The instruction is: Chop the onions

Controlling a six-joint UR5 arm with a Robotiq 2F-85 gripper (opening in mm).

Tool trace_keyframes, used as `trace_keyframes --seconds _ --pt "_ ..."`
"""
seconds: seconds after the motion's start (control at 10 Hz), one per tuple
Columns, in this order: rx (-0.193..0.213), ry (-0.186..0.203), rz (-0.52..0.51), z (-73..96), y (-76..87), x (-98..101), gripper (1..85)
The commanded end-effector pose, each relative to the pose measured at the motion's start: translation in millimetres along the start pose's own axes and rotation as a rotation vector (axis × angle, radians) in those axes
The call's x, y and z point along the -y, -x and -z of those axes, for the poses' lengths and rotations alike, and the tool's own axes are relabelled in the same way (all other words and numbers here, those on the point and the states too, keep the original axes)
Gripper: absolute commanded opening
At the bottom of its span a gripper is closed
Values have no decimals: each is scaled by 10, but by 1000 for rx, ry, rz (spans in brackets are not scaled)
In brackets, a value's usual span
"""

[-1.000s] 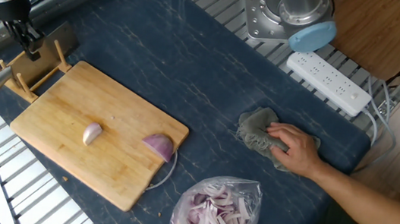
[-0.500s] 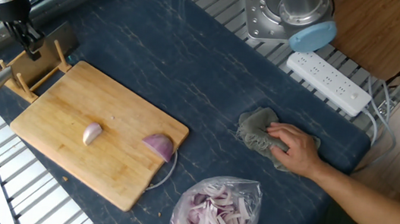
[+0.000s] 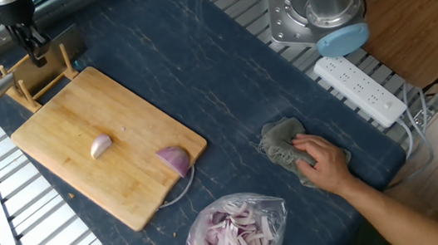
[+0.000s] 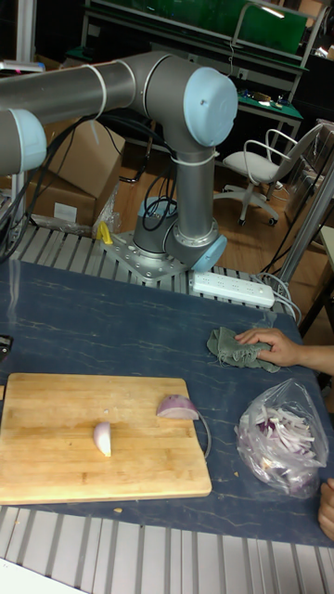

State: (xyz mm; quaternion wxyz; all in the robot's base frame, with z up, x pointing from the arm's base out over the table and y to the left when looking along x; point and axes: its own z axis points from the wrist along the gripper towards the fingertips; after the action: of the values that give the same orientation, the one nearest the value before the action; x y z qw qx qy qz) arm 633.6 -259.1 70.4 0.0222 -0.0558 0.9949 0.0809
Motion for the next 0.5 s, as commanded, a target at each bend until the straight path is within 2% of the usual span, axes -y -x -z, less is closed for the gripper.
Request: trace_keyframes --seconds 0.0,0.4 --pt "4 5 0 -4 18 -3 170" --pt "4 -9 -3 -23 29 28 150"
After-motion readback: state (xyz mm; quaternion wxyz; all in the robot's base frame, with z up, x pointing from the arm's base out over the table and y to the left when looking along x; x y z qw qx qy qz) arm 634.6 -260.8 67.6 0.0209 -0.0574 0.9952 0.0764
